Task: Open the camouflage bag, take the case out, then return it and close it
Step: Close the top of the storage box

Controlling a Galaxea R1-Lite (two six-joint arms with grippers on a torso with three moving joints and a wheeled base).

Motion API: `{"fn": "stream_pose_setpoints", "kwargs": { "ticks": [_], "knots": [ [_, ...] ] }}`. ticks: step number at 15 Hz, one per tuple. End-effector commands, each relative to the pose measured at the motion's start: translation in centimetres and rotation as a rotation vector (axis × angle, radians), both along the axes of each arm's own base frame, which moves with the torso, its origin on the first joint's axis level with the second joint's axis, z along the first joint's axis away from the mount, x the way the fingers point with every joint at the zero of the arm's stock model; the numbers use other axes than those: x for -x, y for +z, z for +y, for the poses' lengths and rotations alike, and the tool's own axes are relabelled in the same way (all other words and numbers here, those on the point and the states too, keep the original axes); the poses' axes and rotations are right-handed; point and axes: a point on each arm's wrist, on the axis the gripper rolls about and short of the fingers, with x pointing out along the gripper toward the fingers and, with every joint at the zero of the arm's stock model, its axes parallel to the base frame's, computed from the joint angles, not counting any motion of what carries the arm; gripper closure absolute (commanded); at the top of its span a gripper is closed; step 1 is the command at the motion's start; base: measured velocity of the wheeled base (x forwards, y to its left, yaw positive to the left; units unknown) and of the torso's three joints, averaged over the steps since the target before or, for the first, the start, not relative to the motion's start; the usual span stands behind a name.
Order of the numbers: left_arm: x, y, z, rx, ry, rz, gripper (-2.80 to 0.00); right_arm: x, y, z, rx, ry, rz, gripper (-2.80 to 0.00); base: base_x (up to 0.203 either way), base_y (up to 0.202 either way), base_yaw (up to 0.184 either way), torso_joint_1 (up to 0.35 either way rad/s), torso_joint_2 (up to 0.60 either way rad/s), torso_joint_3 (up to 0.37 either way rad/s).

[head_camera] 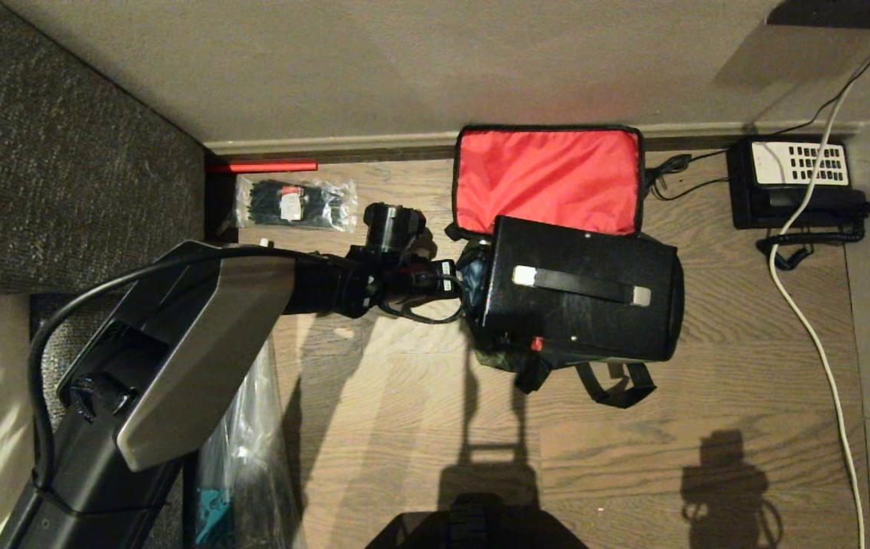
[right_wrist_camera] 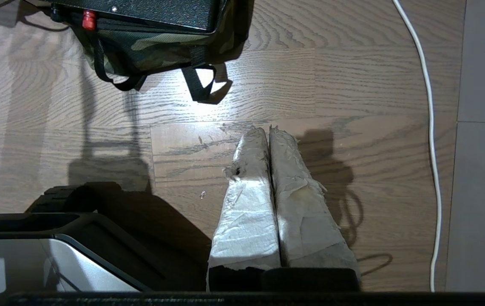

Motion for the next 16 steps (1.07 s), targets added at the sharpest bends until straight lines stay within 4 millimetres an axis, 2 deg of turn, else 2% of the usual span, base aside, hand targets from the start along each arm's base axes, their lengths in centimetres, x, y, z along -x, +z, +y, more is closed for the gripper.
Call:
{"fn": "stream_pose_setpoints", "kwargs": {
  "ticks": [1, 7, 12, 15, 16],
  "knots": [
    [0.0, 0.1, 0.0, 0.009, 0.002, 0.002, 0.00, 0.2, -0.1, 0.0, 0.000, 0.000, -0.024, 0.00, 0.000, 0.000, 0.000, 0.000, 0.00, 0.000],
    [0.2, 1.0, 0.1, 0.028, 0.009, -0.009, 0.00, 0.2, -0.1, 0.0, 0.000, 0.000, -0.025, 0.00, 0.000, 0.000, 0.000, 0.000, 0.00, 0.000],
    [2.3, 8.0, 1.3, 0.093, 0.043, -0.133, 0.00, 0.2, 0.0, 0.0, 0.000, 0.000, -0.026, 0.00, 0.000, 0.000, 0.000, 0.000, 0.00, 0.000],
    [3.3, 10.7, 1.9, 0.166, 0.110, -0.155, 0.00, 0.2, -0.1, 0.0, 0.000, 0.000, -0.024, 0.00, 0.000, 0.000, 0.000, 0.000, 0.00, 0.000],
    [3.4, 11.0, 2.0, 0.173, 0.119, -0.159, 0.00, 0.2, -0.1, 0.0, 0.000, 0.000, -0.025, 0.00, 0.000, 0.000, 0.000, 0.000, 0.00, 0.000]
  ]
}}
